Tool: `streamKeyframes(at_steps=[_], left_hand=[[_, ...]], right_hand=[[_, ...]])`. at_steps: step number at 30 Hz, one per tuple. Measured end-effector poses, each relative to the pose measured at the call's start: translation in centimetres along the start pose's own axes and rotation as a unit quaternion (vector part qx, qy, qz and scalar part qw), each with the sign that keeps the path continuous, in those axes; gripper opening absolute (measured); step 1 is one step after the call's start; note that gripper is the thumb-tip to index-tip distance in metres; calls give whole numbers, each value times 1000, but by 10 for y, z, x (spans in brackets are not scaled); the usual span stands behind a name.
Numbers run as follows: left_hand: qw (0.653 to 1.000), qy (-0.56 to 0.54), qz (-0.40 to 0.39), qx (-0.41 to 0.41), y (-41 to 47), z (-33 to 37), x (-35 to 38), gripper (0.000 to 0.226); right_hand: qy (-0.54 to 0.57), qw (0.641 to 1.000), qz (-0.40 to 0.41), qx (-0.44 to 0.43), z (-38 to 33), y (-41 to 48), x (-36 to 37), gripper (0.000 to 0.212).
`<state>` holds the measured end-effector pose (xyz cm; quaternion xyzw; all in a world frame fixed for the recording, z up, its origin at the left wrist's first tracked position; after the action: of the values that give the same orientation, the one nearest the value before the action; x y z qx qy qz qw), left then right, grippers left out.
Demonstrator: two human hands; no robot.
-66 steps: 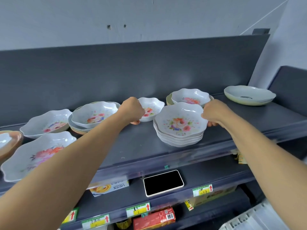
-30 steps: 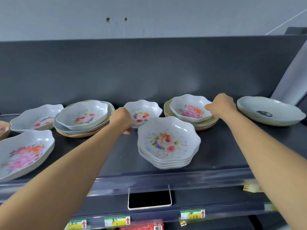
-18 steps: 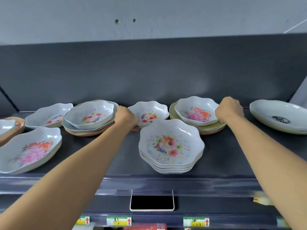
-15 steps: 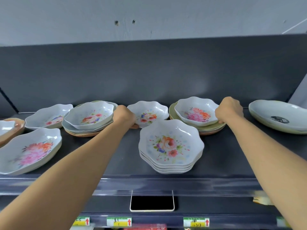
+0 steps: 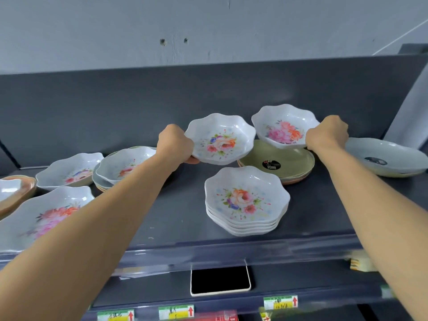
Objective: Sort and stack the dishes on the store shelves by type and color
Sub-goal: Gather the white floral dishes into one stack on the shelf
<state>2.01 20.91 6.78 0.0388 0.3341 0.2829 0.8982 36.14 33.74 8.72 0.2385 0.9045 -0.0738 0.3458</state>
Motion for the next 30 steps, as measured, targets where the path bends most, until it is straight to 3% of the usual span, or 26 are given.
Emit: streamKeyframes(at_steps=[1,3,5,14,16,17,20,22,26,28,30], left_hand=[[1000,-4,-12,8,-2,3,1,30],[999,-4,-40,27,-8,11,3,32],[997,-1,-64,50,-15,19,5,26],[979,-6,-151,134,-42,31,21,24],[968,-9,-202,147,-53,27,31,25],[967,-3,-206,150,-56,27,34,24],[968,-9,-203,147,-71,25,40,22],[968,-4,-205,146,-70,22,42,21],[970,11,-202,136,-68,20,42,15],[972,16,-197,125,-63,16,43,21],[974,26,-196,112,-60,9,44,28]], right_hand=[[9,1000,4,5,1,-4,-6,2],[21,1000,9,22,4,-10,-14,20],[28,999,24,33,10,-16,-22,24],[69,992,78,66,27,-60,-61,18],[63,987,117,91,47,-83,-79,13],[64,987,121,88,48,-83,-82,3],[50,991,105,72,47,-86,-82,30],[43,992,102,55,41,-85,-76,37],[28,996,75,29,32,-87,-61,28],[31,998,60,19,31,-89,-53,8],[34,998,44,11,32,-90,-45,16]])
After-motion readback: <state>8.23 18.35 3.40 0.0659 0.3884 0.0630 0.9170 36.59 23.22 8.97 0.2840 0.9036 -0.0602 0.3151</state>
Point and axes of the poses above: each hand's wrist, its own y-axis towards the middle knuckle, its own x-axis out of the palm, z = x × y, the point moved 10 cm from there along y, towards the middle knuckle, and after that the axes turned 15 degrees about x, right-handed, at the moved point
